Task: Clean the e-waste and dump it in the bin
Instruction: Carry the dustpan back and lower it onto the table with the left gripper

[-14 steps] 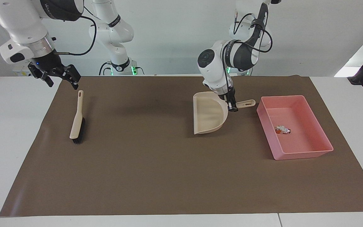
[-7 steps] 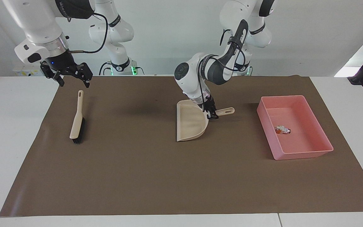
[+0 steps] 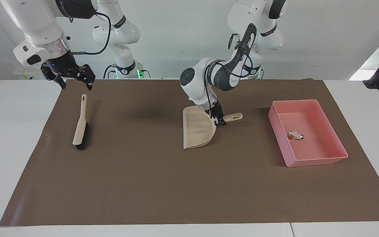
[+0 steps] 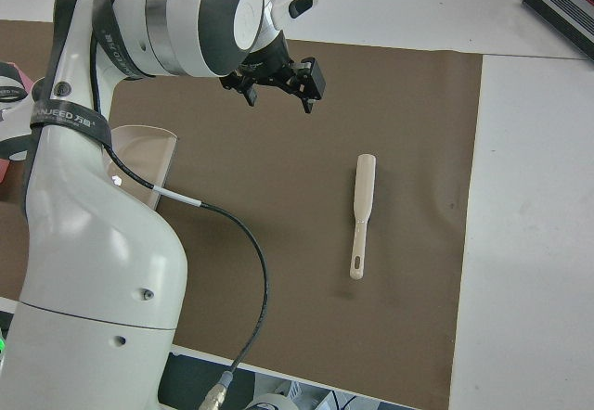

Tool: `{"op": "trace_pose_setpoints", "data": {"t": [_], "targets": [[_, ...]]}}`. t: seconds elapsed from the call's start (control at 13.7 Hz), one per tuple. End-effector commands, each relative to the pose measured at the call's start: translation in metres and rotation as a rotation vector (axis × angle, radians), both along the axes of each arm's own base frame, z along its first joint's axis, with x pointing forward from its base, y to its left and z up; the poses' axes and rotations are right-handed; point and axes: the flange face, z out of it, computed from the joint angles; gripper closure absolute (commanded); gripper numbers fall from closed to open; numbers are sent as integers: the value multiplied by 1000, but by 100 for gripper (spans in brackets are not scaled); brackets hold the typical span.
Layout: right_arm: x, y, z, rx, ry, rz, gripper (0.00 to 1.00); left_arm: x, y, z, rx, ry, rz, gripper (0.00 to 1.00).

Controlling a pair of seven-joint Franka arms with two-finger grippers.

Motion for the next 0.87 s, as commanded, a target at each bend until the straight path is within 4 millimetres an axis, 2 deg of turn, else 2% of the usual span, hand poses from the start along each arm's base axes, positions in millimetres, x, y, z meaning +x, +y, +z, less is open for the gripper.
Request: {"op": "trace_pose_setpoints", "data": {"t": [0.0,0.07,0.15,0.22,0.29,0.51,0.58,0.66,0.8], "targets": [[-2,-2,-1,20,7,-14,0,-9,-7,-6,-40,-30,-3,100],[-2,-2,-2,20,11,-13,0,-11,-8,-7,-46,-29,-8,100],[-2,-2,-2,20,11,-13,0,-12,-9,-5,-47,-35,-3,73],[-2,-2,-2,20,11,-14,0,-12,-10,-4,-51,-36,-1,51],[-2,-2,-1,20,9,-13,0,-10,-9,-2,-55,-38,3,47],[-2,-2,-2,20,11,-13,0,-16,4,33,-69,-70,38,23],[-2,-2,-1,20,9,-13,0,-18,15,45,-74,-98,90,6],[-2,-2,-1,20,9,-13,0,-15,33,56,-77,-134,174,0],[-3,-2,-1,21,9,-13,0,-18,55,65,-52,-166,297,0]]}}
